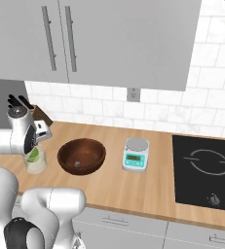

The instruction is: Grab a lemon wedge from the fridge and one ice cube from the ice bowl, and put them in the glass of lemonade.

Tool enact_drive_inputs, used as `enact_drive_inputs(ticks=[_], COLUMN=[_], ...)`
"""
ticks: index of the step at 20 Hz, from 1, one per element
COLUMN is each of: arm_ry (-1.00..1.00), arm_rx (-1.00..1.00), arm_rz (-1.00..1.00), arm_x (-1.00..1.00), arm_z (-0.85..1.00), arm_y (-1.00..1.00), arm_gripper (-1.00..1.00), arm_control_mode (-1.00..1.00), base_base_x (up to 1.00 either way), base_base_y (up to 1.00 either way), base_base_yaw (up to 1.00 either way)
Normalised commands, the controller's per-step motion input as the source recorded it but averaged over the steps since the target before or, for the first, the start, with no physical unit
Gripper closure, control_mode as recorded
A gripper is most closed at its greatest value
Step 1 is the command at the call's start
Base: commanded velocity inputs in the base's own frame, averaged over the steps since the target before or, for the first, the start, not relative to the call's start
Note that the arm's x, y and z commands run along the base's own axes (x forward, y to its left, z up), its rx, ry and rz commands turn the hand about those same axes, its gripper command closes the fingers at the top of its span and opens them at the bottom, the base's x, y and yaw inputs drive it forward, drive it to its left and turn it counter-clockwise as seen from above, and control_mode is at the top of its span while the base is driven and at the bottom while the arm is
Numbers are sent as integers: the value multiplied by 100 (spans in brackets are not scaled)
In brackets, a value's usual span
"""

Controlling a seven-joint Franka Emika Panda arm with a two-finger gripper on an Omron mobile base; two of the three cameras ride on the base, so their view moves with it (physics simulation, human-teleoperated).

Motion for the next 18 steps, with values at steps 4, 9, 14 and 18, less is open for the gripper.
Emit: enact_drive_inputs(ticks=[4, 9, 14, 18], arm_ry=[0, 0, 0, 0], arm_rx=[0, 0, 0, 0], arm_rz=[0, 0, 0, 0], arm_x=[0, 3, 37, 21], arm_z=[0, 0, 0, -2], arm_y=[1, 0, 0, 0], arm_gripper=[100, 100, 100, 100], arm_control_mode=[-100, -100, -100, -100], base_base_x=[0, 0, 0, 0], base_base_y=[0, 0, 0, 0], base_base_yaw=[0, 0, 0, 0])
